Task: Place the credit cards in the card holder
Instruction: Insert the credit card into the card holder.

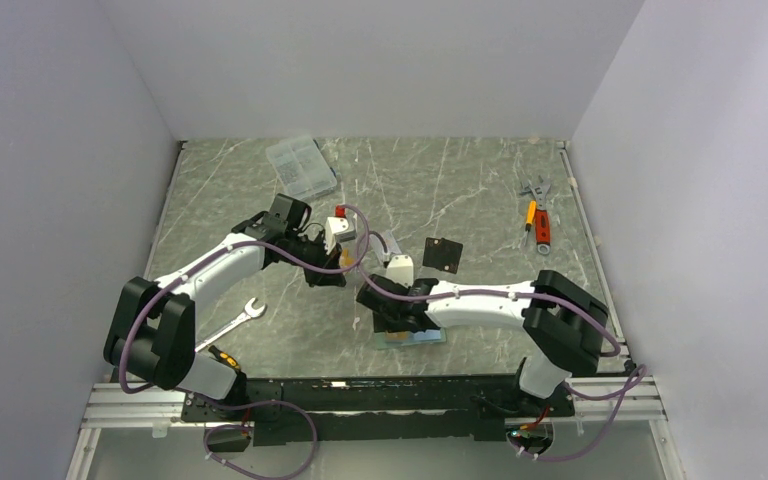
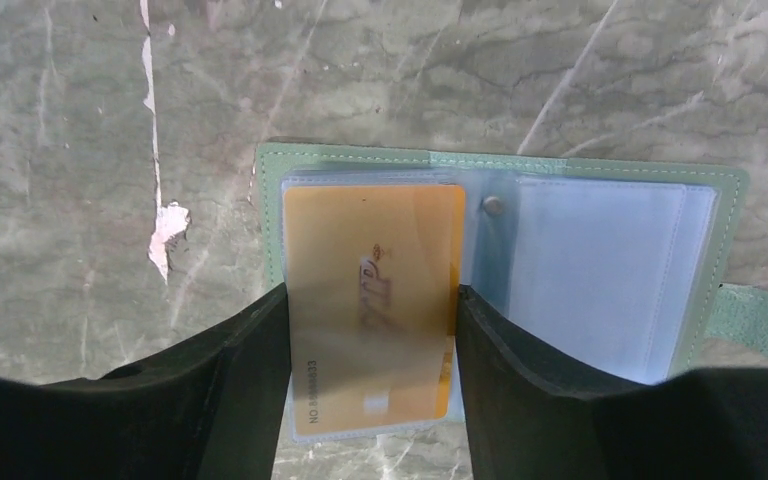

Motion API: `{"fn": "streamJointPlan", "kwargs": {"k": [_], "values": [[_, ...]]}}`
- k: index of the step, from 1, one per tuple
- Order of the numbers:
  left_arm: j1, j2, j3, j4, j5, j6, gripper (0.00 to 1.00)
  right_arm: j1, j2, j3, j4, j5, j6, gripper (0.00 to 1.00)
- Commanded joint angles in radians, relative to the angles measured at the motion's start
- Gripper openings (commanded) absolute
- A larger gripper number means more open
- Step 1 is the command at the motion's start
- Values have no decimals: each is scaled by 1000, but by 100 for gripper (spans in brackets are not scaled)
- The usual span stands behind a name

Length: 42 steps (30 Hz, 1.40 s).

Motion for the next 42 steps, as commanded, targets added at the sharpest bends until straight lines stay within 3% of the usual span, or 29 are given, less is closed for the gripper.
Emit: {"fn": "streamJointPlan", "kwargs": {"k": [1, 3, 8, 12, 18, 27, 35, 42], "values": [[4, -31, 34, -17, 15, 9, 10, -30, -12, 61, 6, -27, -42, 61], [4, -29, 39, -19, 14, 6, 11, -42, -31, 67, 14, -42, -57, 71], [4, -21, 44, -30, 11, 15, 11, -102, -117, 40, 39, -121, -82, 81], [4, -3, 37, -27, 19, 19, 12, -139, -234, -22, -3, -115, -59, 84], [-34, 19, -6, 30, 32, 2, 13, -224, -560, -245, -74, -128, 27, 89], [-176, 108, -6, 81, 9, -10, 13, -281, -884, -551, 17, -282, 162, 90], [-224, 207, 67, 125, 51, -41, 15, -312, -959, -677, 138, -248, 189, 86], [-247, 217, 79, 110, 57, -51, 17, -310, -791, -616, 152, -157, 147, 85]]}}
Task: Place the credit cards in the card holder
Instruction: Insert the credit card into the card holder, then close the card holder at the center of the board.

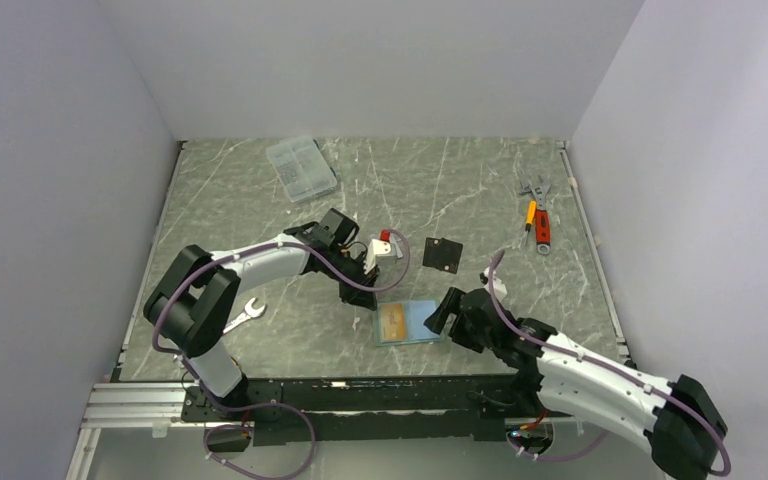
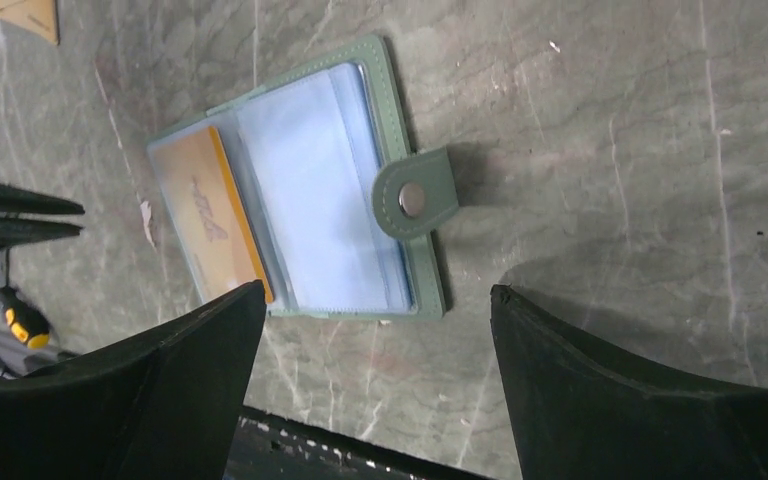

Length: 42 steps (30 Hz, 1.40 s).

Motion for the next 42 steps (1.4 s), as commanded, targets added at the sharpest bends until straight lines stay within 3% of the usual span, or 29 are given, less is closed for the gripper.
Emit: {"fn": "streamJointPlan", "kwargs": {"k": [1, 9, 18, 20, 32, 35, 36, 39, 42], "values": [[-19, -5, 19, 7, 41, 0, 17, 0, 118, 36, 45, 64, -26, 84], [-21, 27, -6, 13, 46, 18, 17, 20, 158, 37, 64, 125, -1, 59], [-18, 61, 34, -42, 54, 34, 17, 65, 14, 22, 24, 217, 39, 7], [-14, 54, 28, -32, 55, 24, 17, 71, -28, 35, 9, 227, 23, 0], [-11, 96, 19, -8, 44, 18, 17, 111, -77, 83, -32, 198, -5, 2], [-12, 79, 16, -10, 45, 22, 17, 125, -76, 125, -161, 269, 22, 45], [-11, 75, 18, -14, 45, 25, 17, 125, -78, 139, -216, 295, 27, 52], [-12, 70, 26, -30, 44, 32, 16, 127, -53, 176, -280, 335, 22, 63], [-10, 65, 24, -35, 47, 37, 16, 127, 25, 188, -270, 341, 9, 65]]}}
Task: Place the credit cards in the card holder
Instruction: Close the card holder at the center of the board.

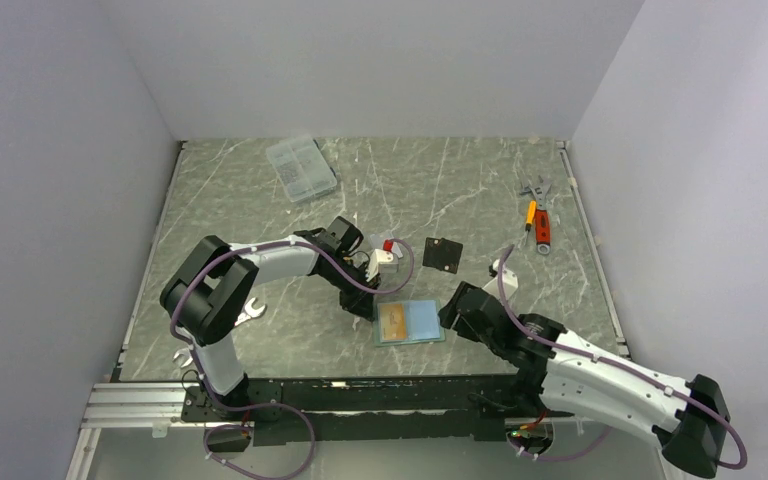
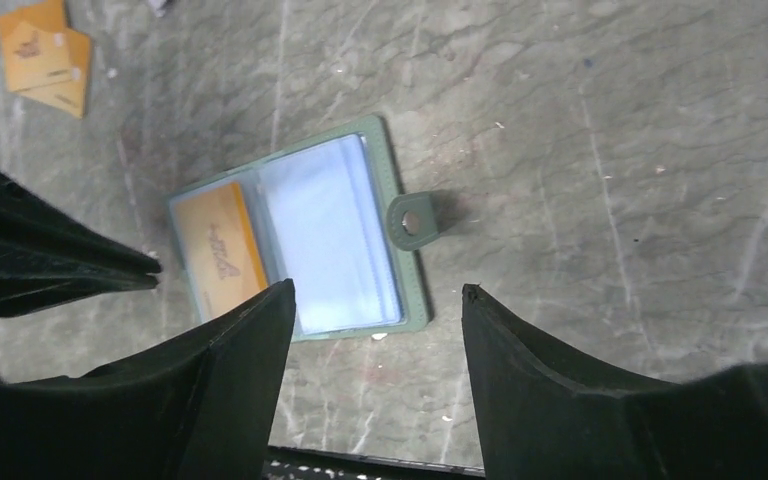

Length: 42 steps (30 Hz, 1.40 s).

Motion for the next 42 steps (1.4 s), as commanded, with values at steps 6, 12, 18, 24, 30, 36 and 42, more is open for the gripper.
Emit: {"fn": "streamJointPlan", "kwargs": {"k": [6, 12, 18, 24, 30, 36, 42], "values": [[14, -30, 40, -49, 46, 40, 16, 5, 205, 47, 59, 71, -85, 64], [21, -28, 46, -70, 57, 56, 16, 3, 331, 74, 121, 121, -101, 62], [10, -3, 57, -62, 42, 43, 15, 2, 321, 22, 266, 130, -134, 49], [-2, 55, 69, -43, 31, 12, 12, -1, 239, -68, 366, 102, -138, 29], [-4, 65, 70, -36, 44, 3, 14, -4, 291, -35, 305, 106, -144, 23], [-8, 69, 82, -62, 42, 28, 16, -5, 404, 61, 221, 118, -125, 0], [-11, 89, 87, -75, 82, 28, 9, -6, 406, 71, 207, 84, -103, 0]]}}
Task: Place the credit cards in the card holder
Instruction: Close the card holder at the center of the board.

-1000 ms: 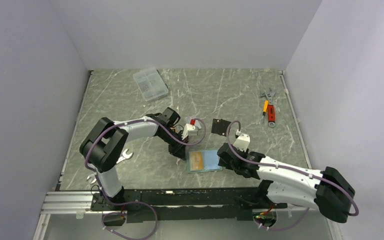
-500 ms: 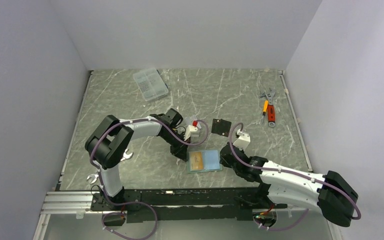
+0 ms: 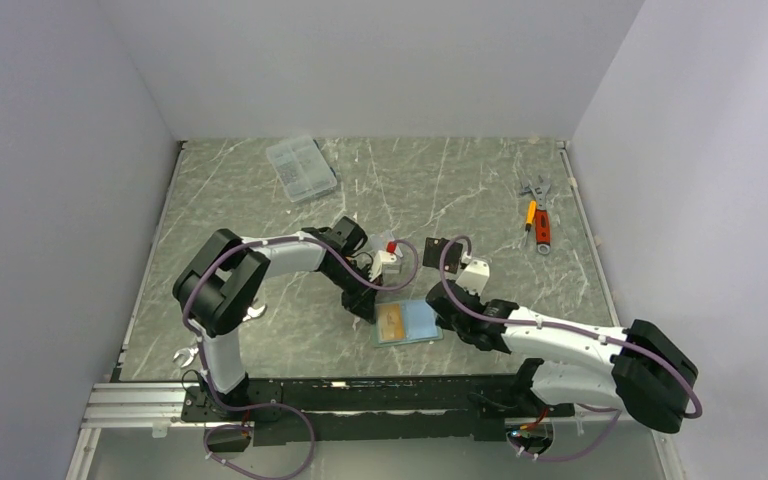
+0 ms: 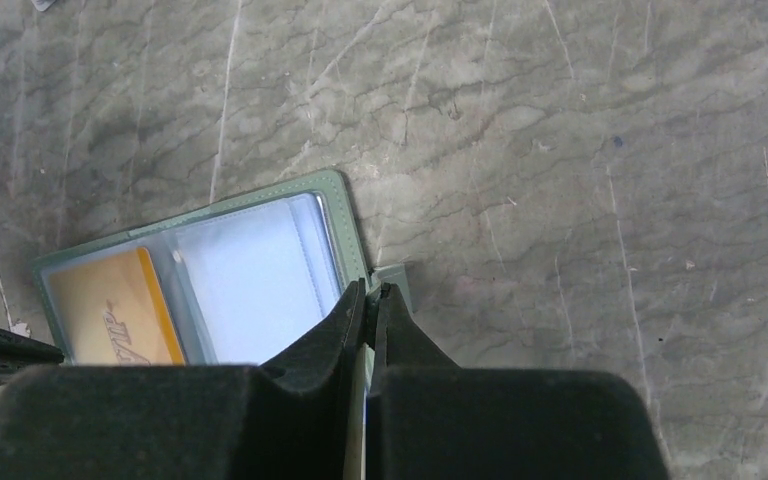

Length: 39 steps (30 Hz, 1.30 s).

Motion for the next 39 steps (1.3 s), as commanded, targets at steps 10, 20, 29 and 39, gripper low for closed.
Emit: {"fn": "streamJointPlan", "kwargs": {"k": [10, 20, 29, 39], "values": [[2, -17, 86, -68, 162, 41, 8, 18, -241, -38, 16, -72, 22, 0], [104, -82, 114, -192, 185, 126, 9, 27, -258, 42, -5, -108, -46, 0], [226, -146, 119, -314, 187, 228, 9, 123, -66, 221, 5, -106, -124, 0], [356, -124, 170, -551, 243, 437, 9, 223, 270, 450, 18, -213, -281, 0]]}}
